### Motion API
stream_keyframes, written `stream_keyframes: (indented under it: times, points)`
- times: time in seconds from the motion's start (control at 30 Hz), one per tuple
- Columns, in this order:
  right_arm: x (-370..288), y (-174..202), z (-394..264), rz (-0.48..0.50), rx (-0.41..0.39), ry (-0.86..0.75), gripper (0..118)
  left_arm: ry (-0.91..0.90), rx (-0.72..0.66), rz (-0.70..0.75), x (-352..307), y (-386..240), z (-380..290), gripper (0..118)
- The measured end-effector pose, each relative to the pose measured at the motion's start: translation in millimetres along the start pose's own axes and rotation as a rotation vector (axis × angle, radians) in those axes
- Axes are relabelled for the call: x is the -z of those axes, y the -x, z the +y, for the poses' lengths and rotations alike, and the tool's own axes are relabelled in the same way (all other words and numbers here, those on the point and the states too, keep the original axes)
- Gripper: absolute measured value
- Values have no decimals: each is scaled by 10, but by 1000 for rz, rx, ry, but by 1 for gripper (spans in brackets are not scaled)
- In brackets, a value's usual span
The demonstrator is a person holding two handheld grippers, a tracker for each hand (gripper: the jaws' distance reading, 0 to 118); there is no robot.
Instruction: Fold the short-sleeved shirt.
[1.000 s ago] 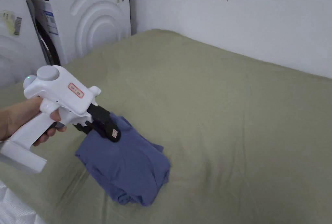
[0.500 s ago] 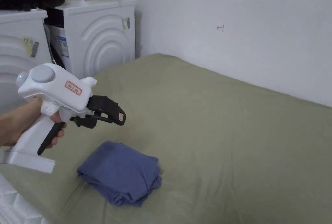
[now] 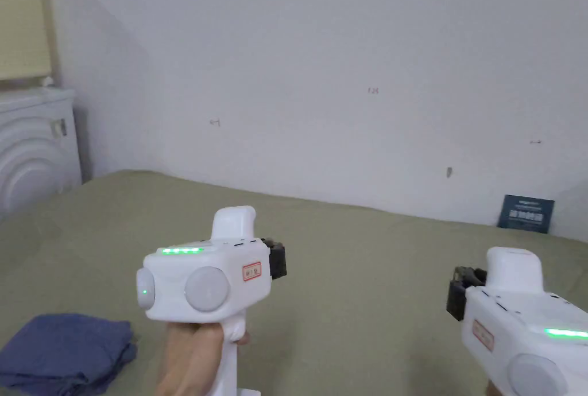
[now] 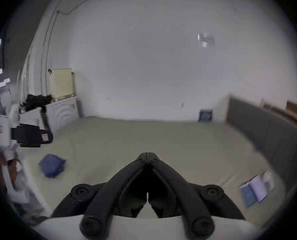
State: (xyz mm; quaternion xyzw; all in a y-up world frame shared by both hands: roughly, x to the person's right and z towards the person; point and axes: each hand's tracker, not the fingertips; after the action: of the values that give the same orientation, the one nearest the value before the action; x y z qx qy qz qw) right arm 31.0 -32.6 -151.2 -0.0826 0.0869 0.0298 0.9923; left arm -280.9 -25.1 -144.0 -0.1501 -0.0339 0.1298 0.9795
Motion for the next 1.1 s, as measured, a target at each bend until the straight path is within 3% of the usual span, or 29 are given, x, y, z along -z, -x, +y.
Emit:
stream_keyframes:
  times: [0.1, 0.27, 0.77, 0.8, 0.83, 0.87, 0.9, 0.93, 0.97, 1.1]
  points:
    - [-123, 18, 76, -100, -71, -86, 0, -157, 123, 75, -110, -559, 0, 0]
    - [-328, -44, 162, -115, -39, -136, 0, -264, 328, 170, -305, -984, 66, 0]
    - [-415, -32, 288, -87, -38, -177, 2, -237, 275, 192, -387, -770, 105, 4]
    - [-407, -32, 285, -92, -38, -184, 20, -238, 269, 195, -383, -761, 107, 13]
    - [-402, -34, 284, -97, -36, -194, 74, -237, 270, 195, -362, -753, 106, 48]
    - [-377, -40, 302, -106, -30, -186, 111, -231, 284, 207, -330, -749, 109, 86]
    - [-355, -57, 311, -119, -9, -159, 116, -219, 290, 218, -299, -768, 105, 110]
    - [-369, -72, 306, -121, 8, -157, 117, -209, 289, 236, -278, -758, 96, 116]
    - [-411, -102, 257, -137, 26, -227, 118, -225, 289, 244, -279, -742, 75, 116]
    - [-378, -173, 222, -138, 30, -183, 118, -227, 251, 267, -300, -656, 83, 116]
